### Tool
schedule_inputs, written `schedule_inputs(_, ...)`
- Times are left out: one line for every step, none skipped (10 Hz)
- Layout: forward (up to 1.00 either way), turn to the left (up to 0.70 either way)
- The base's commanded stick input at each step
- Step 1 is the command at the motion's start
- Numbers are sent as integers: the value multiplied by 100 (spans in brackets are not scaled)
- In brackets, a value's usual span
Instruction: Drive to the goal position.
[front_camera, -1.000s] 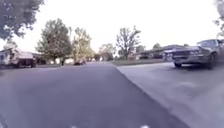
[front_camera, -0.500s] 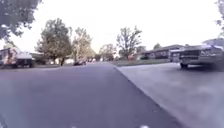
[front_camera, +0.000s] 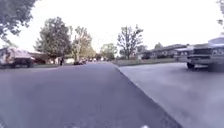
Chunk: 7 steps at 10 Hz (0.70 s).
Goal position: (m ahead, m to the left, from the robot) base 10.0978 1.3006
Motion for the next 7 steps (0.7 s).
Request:
schedule_inputs(100,0)
schedule_inputs(100,0)
schedule_inputs(100,0)
schedule_inputs(100,0)
schedule_inputs(100,0)
schedule_inputs(100,0)
schedule_inputs(100,0)
